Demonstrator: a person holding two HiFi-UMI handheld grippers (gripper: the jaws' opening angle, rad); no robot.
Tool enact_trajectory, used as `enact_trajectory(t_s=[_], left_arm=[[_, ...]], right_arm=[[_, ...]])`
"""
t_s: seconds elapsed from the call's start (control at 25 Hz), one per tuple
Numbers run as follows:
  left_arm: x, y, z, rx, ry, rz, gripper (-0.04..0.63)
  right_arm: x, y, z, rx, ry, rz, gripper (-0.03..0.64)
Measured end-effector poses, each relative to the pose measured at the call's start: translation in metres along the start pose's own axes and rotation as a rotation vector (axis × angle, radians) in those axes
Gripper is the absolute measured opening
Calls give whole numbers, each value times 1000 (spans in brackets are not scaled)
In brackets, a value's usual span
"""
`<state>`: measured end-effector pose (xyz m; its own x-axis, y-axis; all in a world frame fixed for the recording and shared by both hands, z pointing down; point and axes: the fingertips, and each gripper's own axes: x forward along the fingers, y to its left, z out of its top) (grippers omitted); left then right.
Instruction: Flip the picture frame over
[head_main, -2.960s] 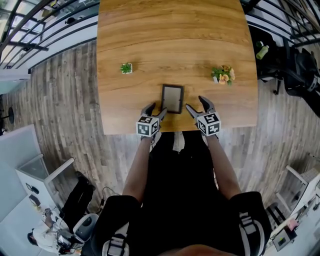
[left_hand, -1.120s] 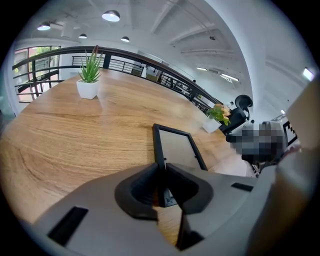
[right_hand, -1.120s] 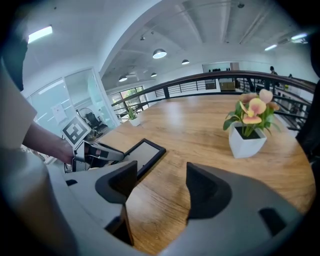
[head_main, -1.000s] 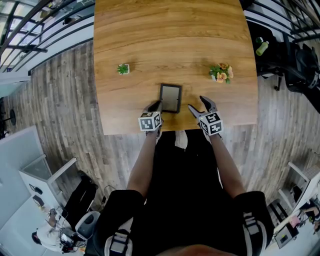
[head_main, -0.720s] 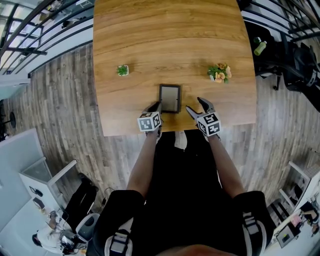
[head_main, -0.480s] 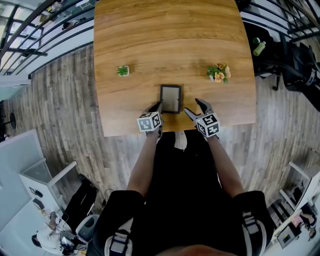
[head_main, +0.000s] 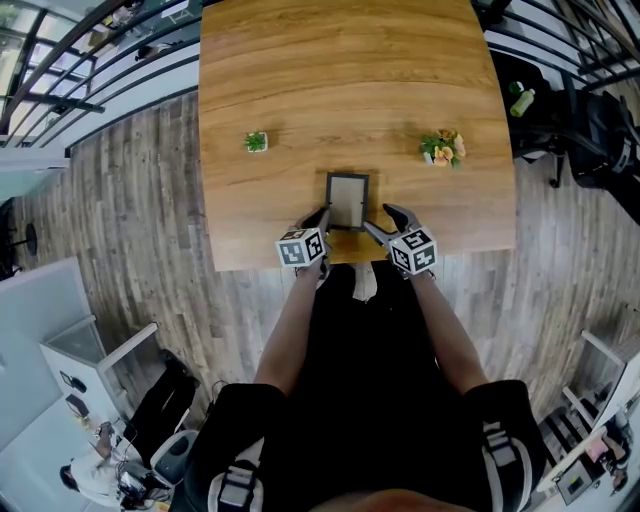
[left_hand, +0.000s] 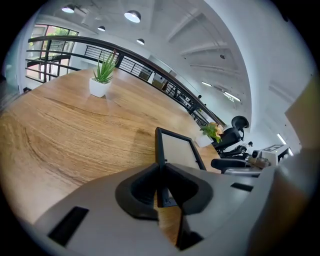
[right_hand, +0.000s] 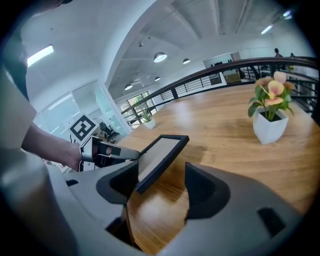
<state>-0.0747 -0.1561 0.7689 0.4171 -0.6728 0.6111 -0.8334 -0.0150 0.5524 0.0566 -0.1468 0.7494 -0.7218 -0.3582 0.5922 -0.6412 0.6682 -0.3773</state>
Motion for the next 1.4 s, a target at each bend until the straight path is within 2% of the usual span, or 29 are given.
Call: enact_trajectory(t_s=[0.08,0.48,0.68,0.84,1.0,1.2,1.4], left_arm=[[-5,0,2,9,-5,1,61],[-33,-5,18,46,-54,-18,61],[-45,-5,21,67,-76,-30,61],[-57,-9,24,89,-92,-46,61],[-66,-10,28,102,-104,-56,61],[-76,-7,30,109,-119,-68,61],[-80,-4,32,105,-129,-79,61]], right_arm=[[2,6,-1,-11,0,3,301],[8,27,5,71,-49,24,295],[13,43,12,171,-117,86,275],[14,57,15,179,-134,117,271],[14,68,16,211,-148,150,228],[13,76,20,309,-188,191,185],[13,79,21,345,-198,195,148]])
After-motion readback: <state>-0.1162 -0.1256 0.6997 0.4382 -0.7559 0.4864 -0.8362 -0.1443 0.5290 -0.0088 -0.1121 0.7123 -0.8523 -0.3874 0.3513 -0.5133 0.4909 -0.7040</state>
